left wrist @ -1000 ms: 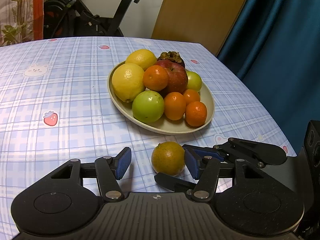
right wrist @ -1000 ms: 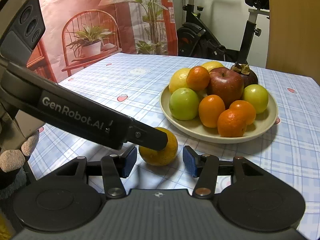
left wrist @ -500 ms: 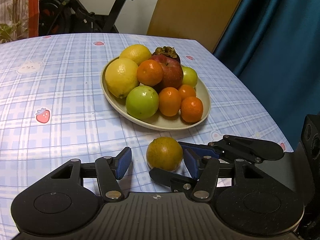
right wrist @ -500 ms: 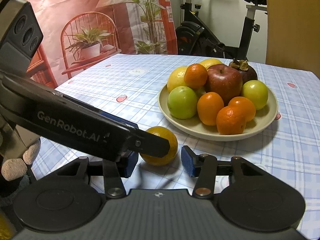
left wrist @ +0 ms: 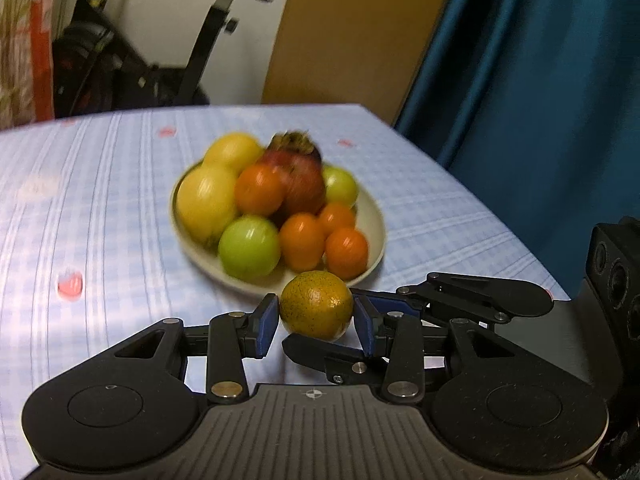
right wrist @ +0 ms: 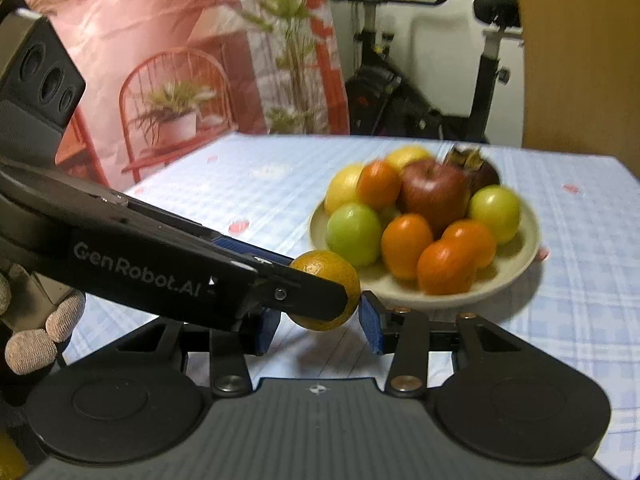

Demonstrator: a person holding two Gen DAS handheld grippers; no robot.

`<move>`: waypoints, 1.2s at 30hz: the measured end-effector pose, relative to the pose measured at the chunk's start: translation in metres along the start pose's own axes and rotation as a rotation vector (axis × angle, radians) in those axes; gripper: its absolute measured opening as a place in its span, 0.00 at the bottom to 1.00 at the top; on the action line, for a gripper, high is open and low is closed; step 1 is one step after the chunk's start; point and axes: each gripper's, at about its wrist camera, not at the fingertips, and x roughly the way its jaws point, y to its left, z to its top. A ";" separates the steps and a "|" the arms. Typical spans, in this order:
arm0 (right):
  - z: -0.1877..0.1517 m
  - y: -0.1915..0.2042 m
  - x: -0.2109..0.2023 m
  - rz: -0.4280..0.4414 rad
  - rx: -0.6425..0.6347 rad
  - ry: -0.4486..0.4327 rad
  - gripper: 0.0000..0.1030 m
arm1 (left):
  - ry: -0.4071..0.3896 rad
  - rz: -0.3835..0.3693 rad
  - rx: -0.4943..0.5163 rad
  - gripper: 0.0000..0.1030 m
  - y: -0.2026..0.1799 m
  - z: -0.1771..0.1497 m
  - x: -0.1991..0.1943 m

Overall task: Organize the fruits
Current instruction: 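Carry the citrus onto the plate edge and open the left gripper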

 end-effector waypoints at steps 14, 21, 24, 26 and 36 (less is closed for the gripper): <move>0.019 -0.021 0.016 -0.051 0.032 -0.018 0.44 | -0.011 0.024 0.026 0.42 0.000 0.020 0.018; 0.014 -0.017 0.015 -0.065 -0.011 -0.019 0.46 | -0.035 0.043 0.026 0.44 0.002 0.019 0.017; 0.011 -0.016 0.012 -0.069 -0.016 -0.021 0.47 | -0.052 0.052 0.011 0.45 0.004 0.018 0.013; 0.011 -0.016 0.011 -0.071 -0.016 -0.026 0.47 | -0.058 0.052 0.008 0.45 0.005 0.017 0.014; 0.010 -0.018 0.011 -0.075 -0.001 -0.028 0.47 | -0.027 0.045 0.016 0.45 0.001 0.012 0.022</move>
